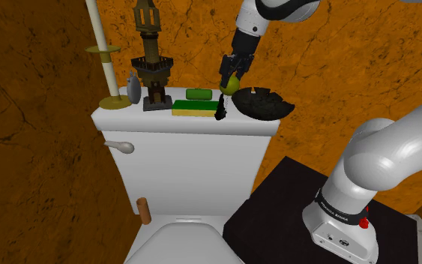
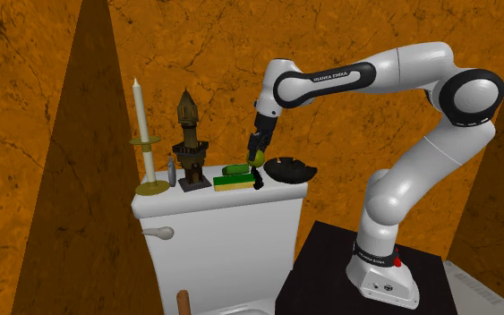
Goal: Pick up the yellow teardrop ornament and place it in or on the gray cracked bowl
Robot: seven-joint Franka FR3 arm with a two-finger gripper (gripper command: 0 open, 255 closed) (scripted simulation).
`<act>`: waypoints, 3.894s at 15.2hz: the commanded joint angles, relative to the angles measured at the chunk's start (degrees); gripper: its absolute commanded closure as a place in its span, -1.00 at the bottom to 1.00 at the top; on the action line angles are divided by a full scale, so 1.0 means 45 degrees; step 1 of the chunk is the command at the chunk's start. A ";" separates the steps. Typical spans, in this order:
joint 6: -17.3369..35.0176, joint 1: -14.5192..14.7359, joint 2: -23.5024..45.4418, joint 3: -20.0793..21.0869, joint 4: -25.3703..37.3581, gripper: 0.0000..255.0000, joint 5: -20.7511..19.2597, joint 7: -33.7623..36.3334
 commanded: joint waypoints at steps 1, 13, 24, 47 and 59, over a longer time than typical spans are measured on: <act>-0.0004 -0.0002 0.0006 -0.0002 -0.0010 1.00 -0.0004 0.0000; -0.0684 -0.0018 0.0014 -0.0022 0.0679 1.00 -0.0043 0.0051; -0.2506 -0.0048 0.0263 -0.0075 0.2755 1.00 -0.0135 0.0190; -0.5230 0.0569 -0.4920 0.0896 0.0433 1.00 0.0557 0.1632; -0.4020 0.0656 -0.5597 0.1032 -0.1456 1.00 0.0715 0.1542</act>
